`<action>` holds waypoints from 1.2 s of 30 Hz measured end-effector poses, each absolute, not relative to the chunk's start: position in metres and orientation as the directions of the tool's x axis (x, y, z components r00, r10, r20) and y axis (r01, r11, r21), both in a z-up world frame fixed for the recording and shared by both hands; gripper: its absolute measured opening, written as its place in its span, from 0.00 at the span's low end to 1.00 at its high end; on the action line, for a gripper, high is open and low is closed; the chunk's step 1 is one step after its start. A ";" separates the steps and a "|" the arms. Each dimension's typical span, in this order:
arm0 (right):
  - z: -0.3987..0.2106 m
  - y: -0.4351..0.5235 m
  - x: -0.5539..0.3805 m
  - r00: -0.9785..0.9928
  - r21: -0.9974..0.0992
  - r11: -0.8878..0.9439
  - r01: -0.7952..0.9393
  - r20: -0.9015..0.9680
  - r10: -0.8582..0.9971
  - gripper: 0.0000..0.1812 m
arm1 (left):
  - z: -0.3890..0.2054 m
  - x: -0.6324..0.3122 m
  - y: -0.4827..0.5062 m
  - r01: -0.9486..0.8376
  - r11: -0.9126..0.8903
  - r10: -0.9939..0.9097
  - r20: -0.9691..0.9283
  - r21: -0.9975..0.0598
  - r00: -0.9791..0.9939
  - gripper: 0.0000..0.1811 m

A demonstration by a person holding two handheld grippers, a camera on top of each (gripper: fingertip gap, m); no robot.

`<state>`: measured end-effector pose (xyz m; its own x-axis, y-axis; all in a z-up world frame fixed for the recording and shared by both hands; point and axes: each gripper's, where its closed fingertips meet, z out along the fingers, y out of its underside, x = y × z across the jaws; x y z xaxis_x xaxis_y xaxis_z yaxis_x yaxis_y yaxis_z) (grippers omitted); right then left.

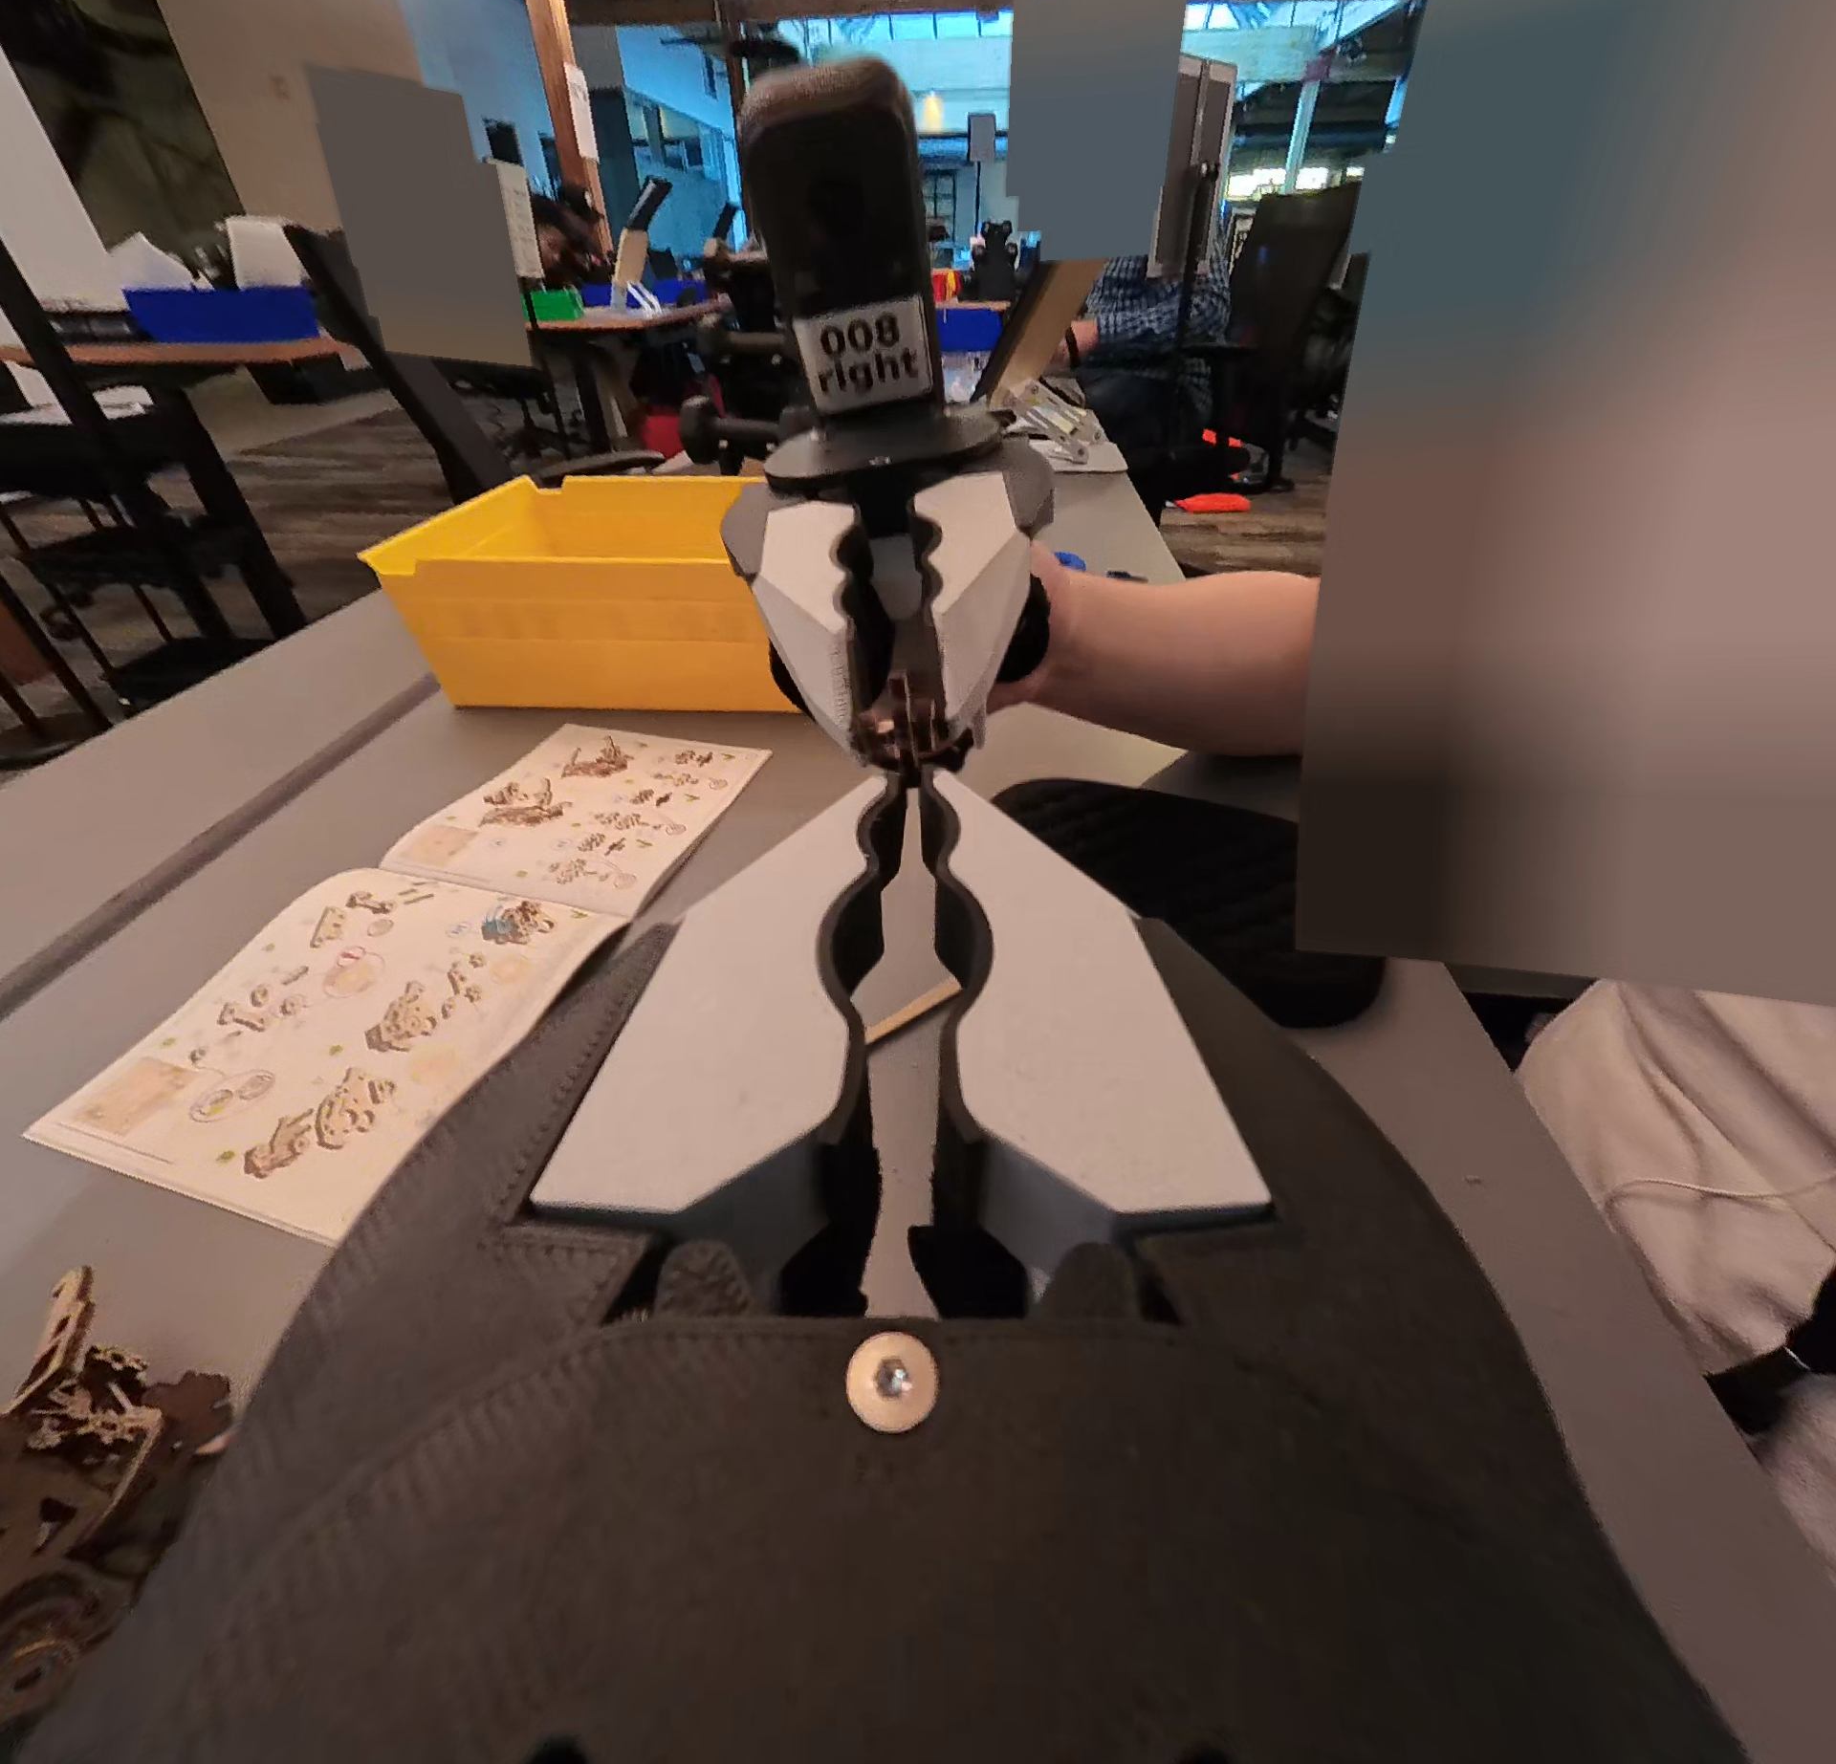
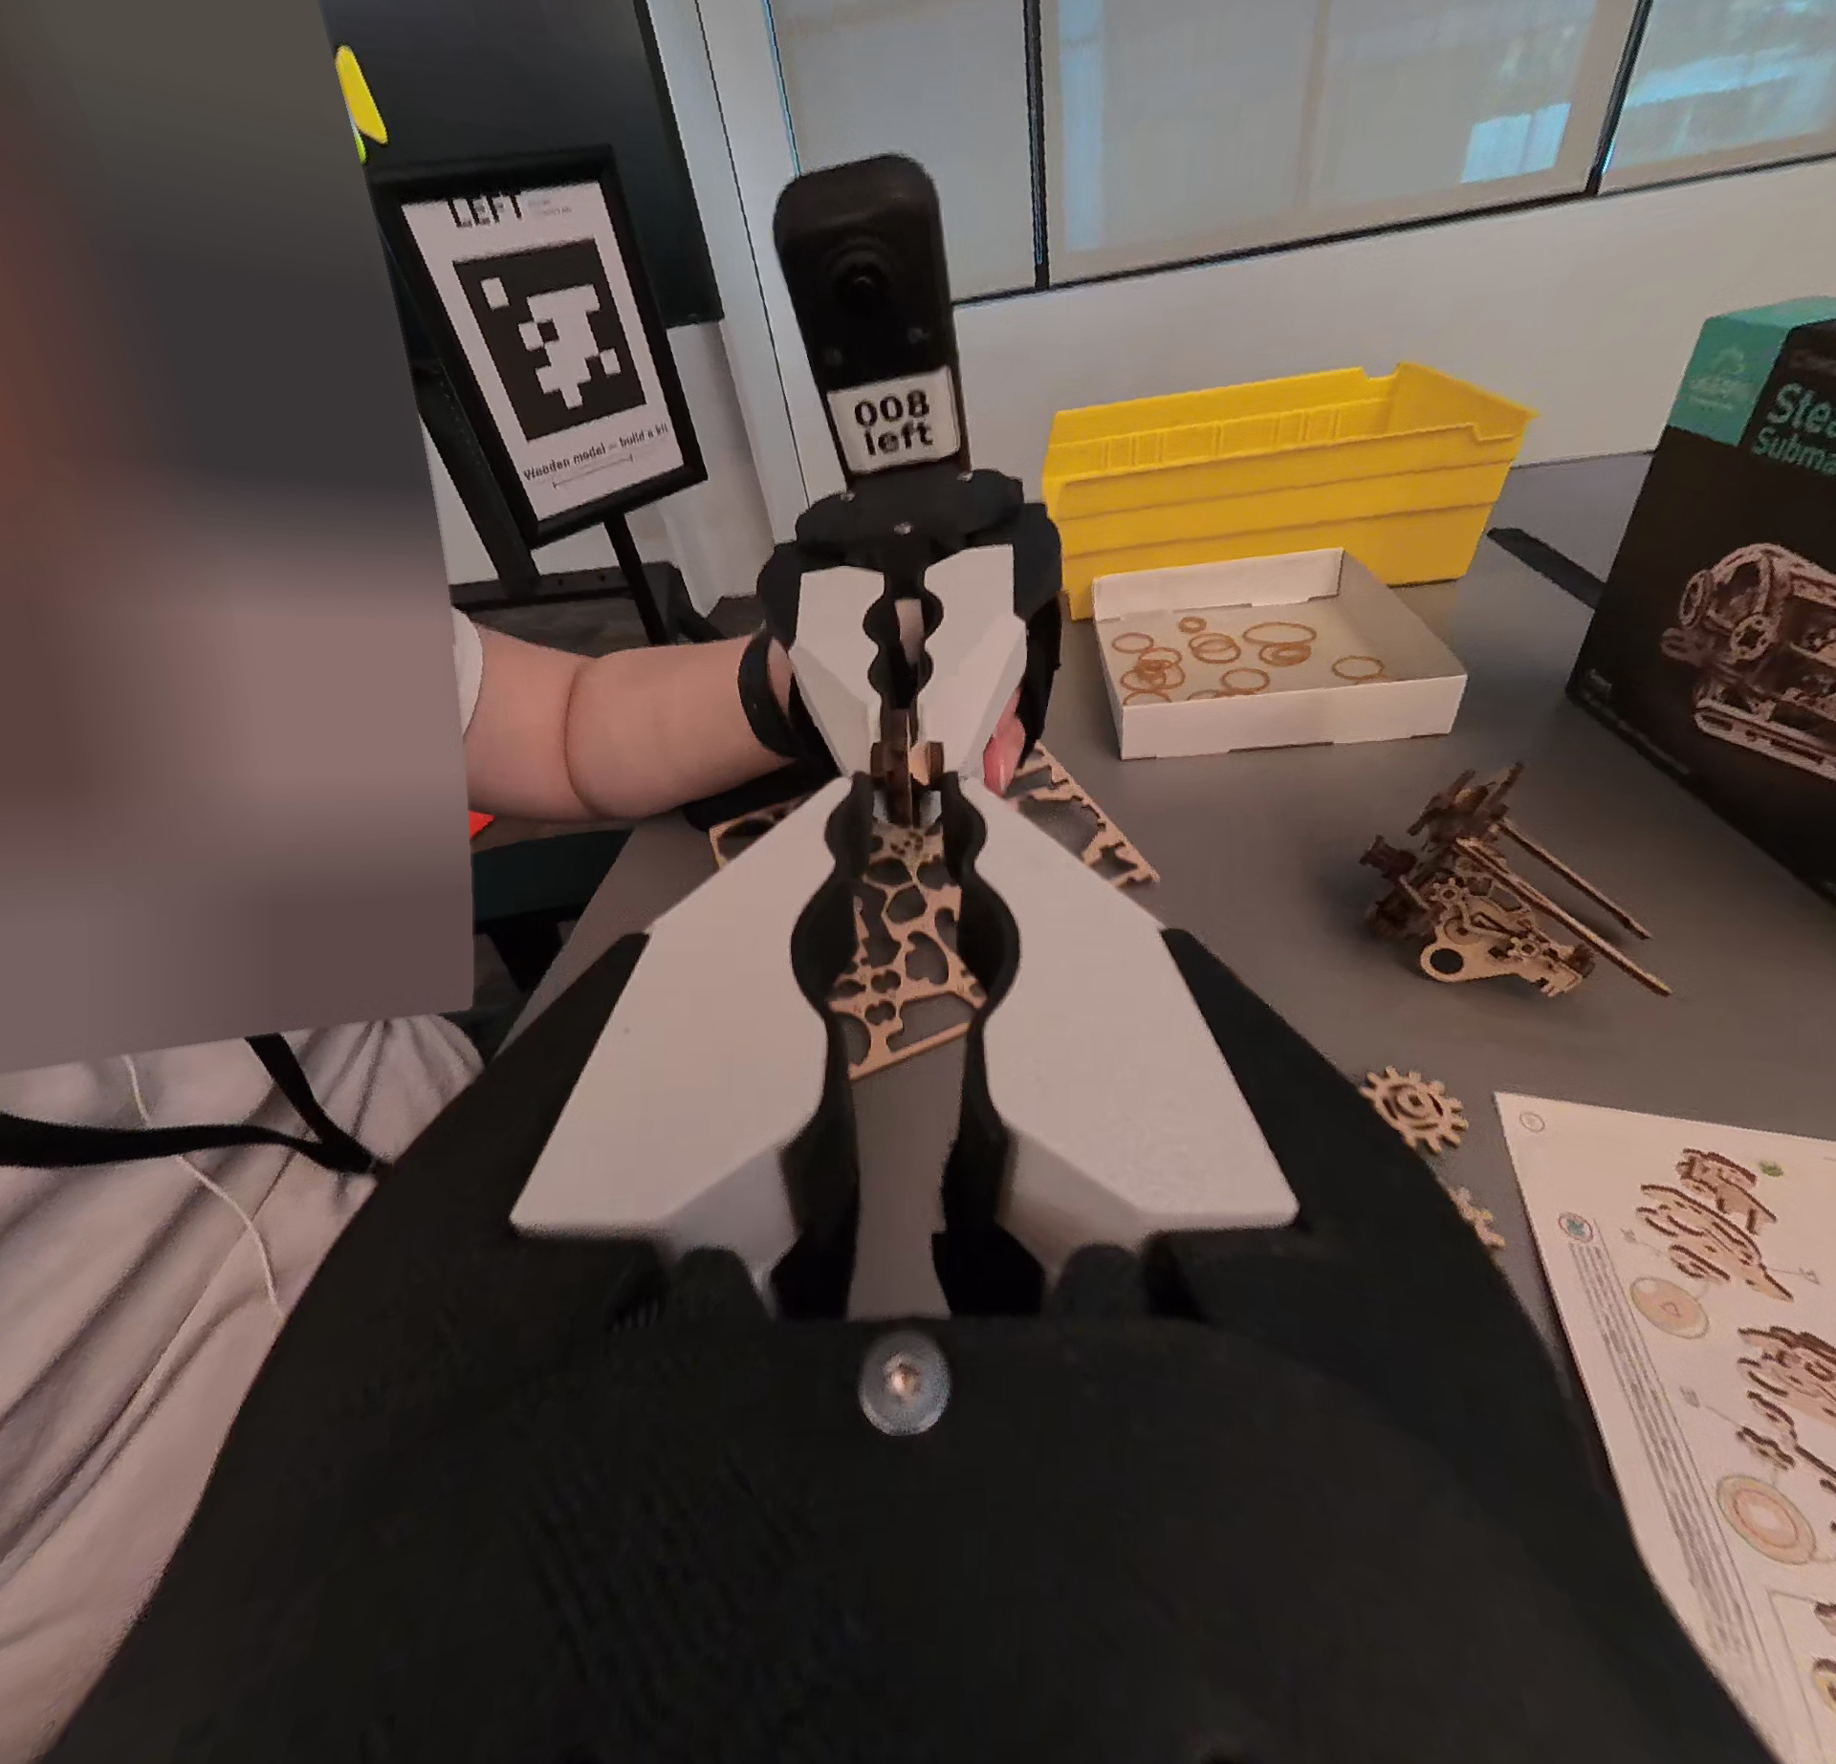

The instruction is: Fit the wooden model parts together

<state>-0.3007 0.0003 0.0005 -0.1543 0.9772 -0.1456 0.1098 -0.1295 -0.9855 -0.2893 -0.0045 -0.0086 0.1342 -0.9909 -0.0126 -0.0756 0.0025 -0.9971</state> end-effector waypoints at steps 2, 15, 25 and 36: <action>-0.007 0.001 -0.299 -0.146 -0.980 -0.090 0.176 -0.116 0.982 0.07 | -0.015 -0.289 -0.004 -0.118 -0.018 -0.991 0.002 -0.993 0.131 0.00; -0.089 -0.003 -0.298 -0.101 -0.780 0.064 0.623 0.001 0.995 0.13 | -0.066 -0.275 -0.007 -0.412 0.044 -0.985 -0.108 -0.910 0.132 0.00; -0.134 -0.016 -0.311 -0.124 -0.654 0.104 0.750 0.016 0.992 0.13 | -0.071 -0.262 -0.015 -0.417 0.000 -0.991 -0.057 -0.909 0.123 0.00; -0.136 -0.018 -0.312 -0.130 -0.644 0.120 0.755 0.033 0.991 0.10 | -0.075 -0.260 -0.018 -0.431 0.017 -0.992 -0.068 -0.902 0.104 0.00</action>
<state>-0.3122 -0.0176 -0.1360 -0.1297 0.9910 0.0327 0.7552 0.1201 -0.6444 -0.2602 -0.0180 -0.0747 0.1044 -0.9922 -0.0683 -0.4309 0.0168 -0.9023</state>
